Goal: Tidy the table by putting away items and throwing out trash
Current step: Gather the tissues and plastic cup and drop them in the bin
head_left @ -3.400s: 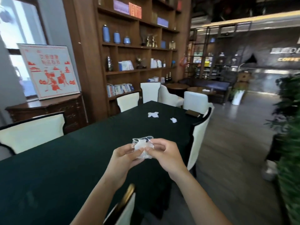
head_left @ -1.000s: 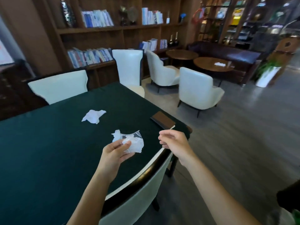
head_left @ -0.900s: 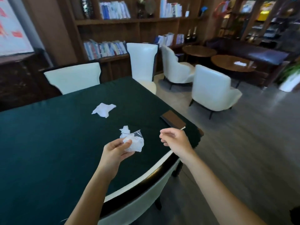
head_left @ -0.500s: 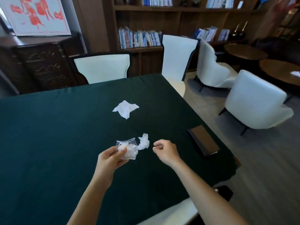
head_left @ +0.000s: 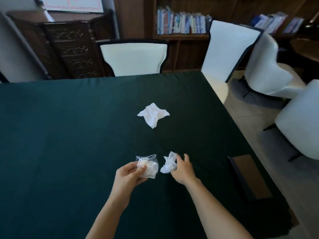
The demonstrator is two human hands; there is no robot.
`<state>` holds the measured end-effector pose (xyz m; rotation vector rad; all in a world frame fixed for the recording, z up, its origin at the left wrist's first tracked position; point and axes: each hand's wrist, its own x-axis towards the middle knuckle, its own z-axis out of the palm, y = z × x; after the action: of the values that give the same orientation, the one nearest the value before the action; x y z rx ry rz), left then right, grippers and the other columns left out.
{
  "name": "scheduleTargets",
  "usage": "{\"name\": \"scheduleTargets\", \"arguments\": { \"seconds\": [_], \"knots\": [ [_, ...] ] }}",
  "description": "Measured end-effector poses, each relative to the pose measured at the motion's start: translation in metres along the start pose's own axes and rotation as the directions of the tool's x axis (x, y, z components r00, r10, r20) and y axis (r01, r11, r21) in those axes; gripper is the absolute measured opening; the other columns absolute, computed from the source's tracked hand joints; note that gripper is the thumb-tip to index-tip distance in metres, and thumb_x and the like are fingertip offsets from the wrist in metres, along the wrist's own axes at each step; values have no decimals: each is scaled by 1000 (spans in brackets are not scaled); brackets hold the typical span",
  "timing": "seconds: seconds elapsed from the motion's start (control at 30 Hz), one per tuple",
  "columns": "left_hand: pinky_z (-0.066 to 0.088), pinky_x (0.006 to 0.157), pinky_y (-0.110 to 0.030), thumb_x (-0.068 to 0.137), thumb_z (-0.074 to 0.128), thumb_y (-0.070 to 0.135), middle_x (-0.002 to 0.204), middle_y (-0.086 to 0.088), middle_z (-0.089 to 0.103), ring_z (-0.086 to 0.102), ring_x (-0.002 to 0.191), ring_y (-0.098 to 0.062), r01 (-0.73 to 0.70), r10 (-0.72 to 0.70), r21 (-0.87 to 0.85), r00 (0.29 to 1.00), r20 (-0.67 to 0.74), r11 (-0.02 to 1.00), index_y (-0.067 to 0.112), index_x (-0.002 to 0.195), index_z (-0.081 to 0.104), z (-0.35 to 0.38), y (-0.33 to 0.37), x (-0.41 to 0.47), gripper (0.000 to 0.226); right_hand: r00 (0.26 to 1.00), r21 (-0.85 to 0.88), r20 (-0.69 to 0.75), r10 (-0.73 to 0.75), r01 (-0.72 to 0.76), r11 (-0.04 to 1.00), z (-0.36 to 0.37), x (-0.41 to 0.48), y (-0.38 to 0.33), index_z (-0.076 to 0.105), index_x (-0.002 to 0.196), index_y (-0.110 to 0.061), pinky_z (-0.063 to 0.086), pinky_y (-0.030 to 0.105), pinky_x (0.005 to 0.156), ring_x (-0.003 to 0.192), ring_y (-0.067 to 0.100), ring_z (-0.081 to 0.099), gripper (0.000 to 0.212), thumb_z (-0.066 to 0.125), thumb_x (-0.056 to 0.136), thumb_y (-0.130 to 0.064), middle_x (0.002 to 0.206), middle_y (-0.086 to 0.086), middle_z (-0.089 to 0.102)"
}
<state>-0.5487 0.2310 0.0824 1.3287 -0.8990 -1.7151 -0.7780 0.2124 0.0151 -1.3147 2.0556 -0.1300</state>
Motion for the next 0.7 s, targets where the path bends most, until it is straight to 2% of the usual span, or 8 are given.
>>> {"name": "scheduleTargets", "arguments": {
  "seconds": [0.07, 0.17, 0.3, 0.37, 0.43, 0.5, 0.6, 0.7],
  "knots": [
    [65, 76, -25, 96, 71, 11, 99, -15, 84, 82, 94, -25, 22, -23, -20, 999, -48, 1000, 14, 97, 84, 0, -3, 2, 13, 1000, -28, -6, -24, 24, 999, 4, 12, 2, 24, 158, -26, 39, 43, 114, 146, 38, 31, 69, 57, 97, -22, 167, 17, 9],
    [65, 78, -27, 96, 71, 9, 98, -16, 84, 81, 95, -26, 52, -54, -31, 994, -98, 998, 9, 97, 83, 6, -6, -1, 12, 999, -25, -17, -52, 51, 998, 9, 27, 7, 30, 155, -26, 46, 38, 102, 133, 33, 48, 62, 54, 98, -26, 155, 16, 32],
    [64, 78, -27, 96, 70, 9, 98, -15, 84, 81, 95, -25, 51, -54, -25, 988, -148, 998, 9, 97, 82, 19, -17, -14, 13, 993, -31, 0, -118, 118, 993, 15, 45, 8, 47, 145, -20, 48, 36, 92, 116, 31, 59, 54, 61, 94, -26, 134, 13, 55],
    [64, 78, -28, 96, 69, 9, 98, -14, 84, 81, 95, -24, 57, -60, -20, 977, -205, 998, 9, 96, 82, 26, -23, -21, 13, 989, 9, -10, -148, 148, 989, 13, 49, 10, 63, 128, -16, 49, 34, 85, 104, 30, 63, 37, 60, 91, -21, 122, 11, 67],
    [65, 79, -29, 96, 70, 9, 98, -13, 85, 81, 96, -25, 53, -55, -16, 961, -270, 998, 10, 96, 83, 34, -30, -26, 13, 982, 93, -18, -189, 190, 977, 4, 51, 12, 70, 101, -16, 54, 33, 73, 85, 25, 63, 17, 58, 89, -20, 97, 5, 73],
    [65, 78, -28, 96, 71, 7, 98, -13, 85, 81, 97, -27, 45, -52, -29, 944, -326, 999, 9, 98, 82, 46, -34, -29, 12, 973, 191, -35, -229, 232, 954, -15, 51, 13, 71, 93, -16, 56, 34, 72, 83, 26, 66, 12, 61, 87, -20, 85, -1, 70],
    [65, 77, -26, 95, 71, 7, 100, -14, 84, 81, 98, -27, 26, -49, -61, 913, -406, 998, 4, 101, 81, 71, -35, -29, 12, 959, 390, -83, -271, 282, 877, -52, 46, 13, 74, 105, -18, 57, 35, 82, 89, 27, 72, 21, 72, 84, -21, 88, 1, 75],
    [64, 75, -23, 94, 71, 8, 101, -14, 84, 81, 98, -24, -1, -48, -102, 880, -473, 995, 4, 100, 82, 98, -32, -24, 13, 935, 679, -69, -348, 300, 670, -88, 28, 12, 69, 119, -30, 63, 37, 84, 78, 16, 75, 38, 77, 82, -26, 87, -3, 79]
  ]
}}
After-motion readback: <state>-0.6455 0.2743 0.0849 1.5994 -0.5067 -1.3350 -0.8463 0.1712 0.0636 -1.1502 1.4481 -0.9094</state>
